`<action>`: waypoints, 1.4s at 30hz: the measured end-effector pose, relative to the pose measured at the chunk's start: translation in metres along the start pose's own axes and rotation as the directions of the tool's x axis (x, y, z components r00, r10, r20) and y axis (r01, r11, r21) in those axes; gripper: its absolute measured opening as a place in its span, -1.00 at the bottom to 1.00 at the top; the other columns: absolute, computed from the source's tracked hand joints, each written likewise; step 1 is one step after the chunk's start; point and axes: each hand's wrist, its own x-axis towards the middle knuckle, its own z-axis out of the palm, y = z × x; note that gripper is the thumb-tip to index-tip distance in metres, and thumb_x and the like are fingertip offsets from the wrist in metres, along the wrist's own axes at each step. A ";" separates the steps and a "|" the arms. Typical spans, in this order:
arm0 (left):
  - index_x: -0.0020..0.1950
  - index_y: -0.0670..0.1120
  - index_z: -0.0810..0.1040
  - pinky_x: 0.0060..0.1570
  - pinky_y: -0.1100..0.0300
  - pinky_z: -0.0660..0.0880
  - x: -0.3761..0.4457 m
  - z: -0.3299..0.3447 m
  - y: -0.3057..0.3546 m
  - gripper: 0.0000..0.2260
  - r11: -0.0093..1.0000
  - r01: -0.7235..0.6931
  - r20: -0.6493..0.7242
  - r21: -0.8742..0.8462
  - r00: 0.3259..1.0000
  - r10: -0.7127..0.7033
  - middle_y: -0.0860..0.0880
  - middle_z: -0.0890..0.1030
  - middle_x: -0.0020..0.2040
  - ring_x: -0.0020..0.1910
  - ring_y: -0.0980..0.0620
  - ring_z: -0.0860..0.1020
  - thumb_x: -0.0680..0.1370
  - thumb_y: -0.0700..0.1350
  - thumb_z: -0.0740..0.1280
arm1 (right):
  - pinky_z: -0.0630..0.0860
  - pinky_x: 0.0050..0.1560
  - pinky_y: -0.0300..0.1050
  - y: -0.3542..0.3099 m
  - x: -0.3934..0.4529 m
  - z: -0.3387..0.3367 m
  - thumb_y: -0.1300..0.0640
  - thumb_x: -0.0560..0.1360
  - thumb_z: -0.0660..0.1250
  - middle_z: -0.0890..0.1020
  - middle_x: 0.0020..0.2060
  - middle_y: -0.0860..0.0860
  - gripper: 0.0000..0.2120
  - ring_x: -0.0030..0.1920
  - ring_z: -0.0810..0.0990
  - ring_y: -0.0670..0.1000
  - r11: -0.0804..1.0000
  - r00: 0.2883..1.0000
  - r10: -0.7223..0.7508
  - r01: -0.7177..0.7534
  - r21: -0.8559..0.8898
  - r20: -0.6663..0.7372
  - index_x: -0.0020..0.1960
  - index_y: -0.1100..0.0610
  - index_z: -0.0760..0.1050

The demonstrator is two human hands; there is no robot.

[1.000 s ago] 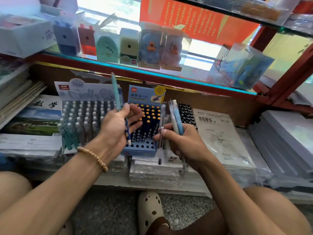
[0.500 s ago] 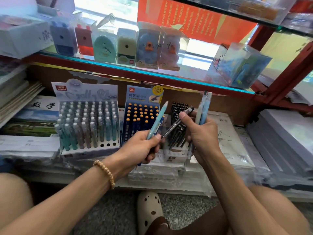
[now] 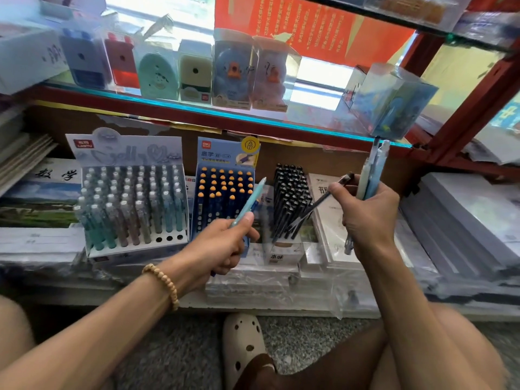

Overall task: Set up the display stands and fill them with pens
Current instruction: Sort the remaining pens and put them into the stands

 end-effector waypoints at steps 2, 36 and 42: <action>0.09 -0.17 0.54 -0.63 0.31 0.13 0.001 0.001 0.001 -0.51 0.999 0.020 -0.001 -0.049 1.000 -0.020 0.07 0.27 -0.46 -0.57 0.14 0.19 0.63 0.23 0.09 | 0.55 -0.40 -0.14 0.005 -0.001 0.002 0.12 0.42 0.55 0.58 -0.32 0.16 -0.78 -0.39 0.51 -0.14 0.995 0.999 -0.028 0.031 -0.097 0.026 -0.19 0.18 0.53; 0.06 -0.08 0.53 -0.44 0.31 0.28 -0.016 -0.004 0.003 -0.77 0.943 -0.153 0.104 0.296 0.986 0.127 0.05 0.35 -0.28 -0.41 0.18 0.31 0.67 0.03 0.17 | 0.47 -0.45 -0.32 -0.028 -0.031 0.034 0.10 0.49 0.48 0.68 -0.31 0.08 -0.88 -0.44 0.55 -0.19 0.996 0.920 0.065 -0.080 0.025 0.387 -0.21 0.08 0.63; -0.03 -0.01 0.50 -0.38 0.31 0.34 -0.024 -0.012 0.007 -0.83 0.909 -0.215 0.173 0.357 0.971 0.162 0.07 0.38 -0.30 -0.38 0.17 0.34 0.65 0.03 0.21 | 0.33 -0.55 -0.28 -0.032 -0.032 0.047 0.17 0.47 0.49 0.66 -0.34 0.01 -0.93 -0.50 0.41 -0.11 0.967 0.746 0.149 -0.247 0.063 0.649 -0.10 0.17 0.64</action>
